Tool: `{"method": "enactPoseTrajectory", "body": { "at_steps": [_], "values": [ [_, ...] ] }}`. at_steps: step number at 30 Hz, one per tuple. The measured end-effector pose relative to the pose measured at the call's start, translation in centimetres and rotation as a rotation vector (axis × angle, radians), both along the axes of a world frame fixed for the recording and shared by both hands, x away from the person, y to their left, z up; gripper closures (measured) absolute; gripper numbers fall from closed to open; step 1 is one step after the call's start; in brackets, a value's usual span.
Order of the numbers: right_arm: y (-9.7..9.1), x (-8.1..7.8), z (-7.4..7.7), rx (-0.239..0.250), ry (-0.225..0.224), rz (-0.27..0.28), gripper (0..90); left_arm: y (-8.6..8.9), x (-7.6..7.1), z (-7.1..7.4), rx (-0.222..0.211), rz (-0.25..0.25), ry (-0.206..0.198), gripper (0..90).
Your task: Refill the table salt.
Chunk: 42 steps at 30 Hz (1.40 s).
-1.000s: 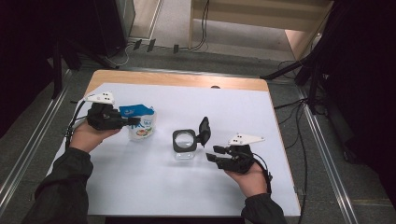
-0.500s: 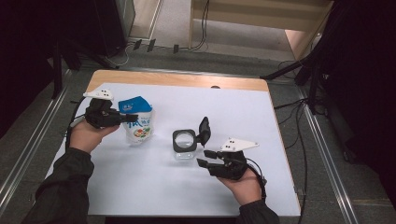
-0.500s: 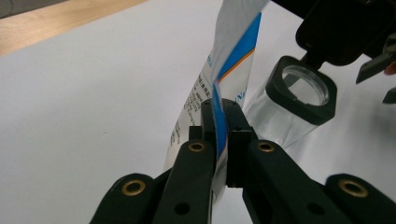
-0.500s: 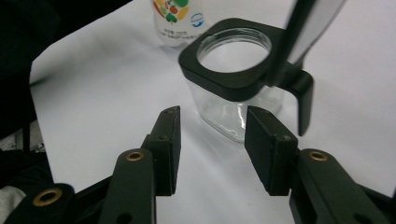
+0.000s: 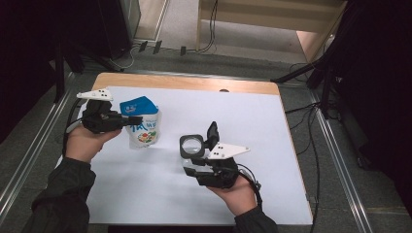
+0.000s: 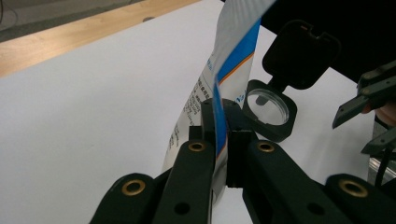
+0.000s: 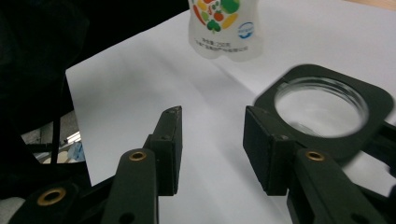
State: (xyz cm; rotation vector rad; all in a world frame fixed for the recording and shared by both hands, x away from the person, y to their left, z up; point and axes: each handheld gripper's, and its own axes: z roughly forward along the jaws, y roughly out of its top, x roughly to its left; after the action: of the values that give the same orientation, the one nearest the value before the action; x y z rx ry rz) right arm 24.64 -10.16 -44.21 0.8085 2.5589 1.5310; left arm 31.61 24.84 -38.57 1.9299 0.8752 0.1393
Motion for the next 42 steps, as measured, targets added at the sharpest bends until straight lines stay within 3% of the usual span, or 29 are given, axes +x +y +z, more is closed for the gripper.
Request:
{"method": "enactPoseTrajectory", "body": {
  "at_steps": [7,13,18,20,21,23,27,32,42],
  "values": [
    [3.0,0.4,0.1,-0.019,0.005,0.05,60.7,0.1,-1.3,1.1,-0.009,0.007,0.019,90.0],
    [5.4,0.7,-0.6,-0.015,0.011,0.099,58.7,-0.2,-2.6,2.2,0.016,0.015,-0.011,90.0],
    [7.5,1.2,-1.8,-0.042,0.01,0.122,56.6,-0.2,-3.3,2.5,0.008,0.017,-0.02,90.0],
    [7.7,1.3,-2.0,-0.044,0.01,0.121,56.6,-0.2,-3.4,2.5,0.007,0.017,-0.021,90.0],
    [8.6,1.4,-2.6,-0.067,0.012,0.086,60.6,-0.2,-3.5,2.5,0.008,0.012,-0.017,90.0],
    [9.1,1.4,-2.9,-0.089,0.011,0.072,61.1,-0.2,-3.7,2.4,0.016,0.018,-0.016,90.0],
    [10.5,1.3,-4.1,-0.124,0.005,0.073,61.3,-0.2,-4.1,2.3,0.015,0.018,0.003,90.0],
    [11.5,1.7,-5.3,-0.107,0.026,0.043,61.3,-0.1,-4.7,2.1,0.017,0.014,0.014,90.0],
    [12.0,2.4,-6.0,-0.08,0.001,0.007,57.0,0.1,-5.6,1.9,0.021,0.016,0.037,90.0]
  ]
}}
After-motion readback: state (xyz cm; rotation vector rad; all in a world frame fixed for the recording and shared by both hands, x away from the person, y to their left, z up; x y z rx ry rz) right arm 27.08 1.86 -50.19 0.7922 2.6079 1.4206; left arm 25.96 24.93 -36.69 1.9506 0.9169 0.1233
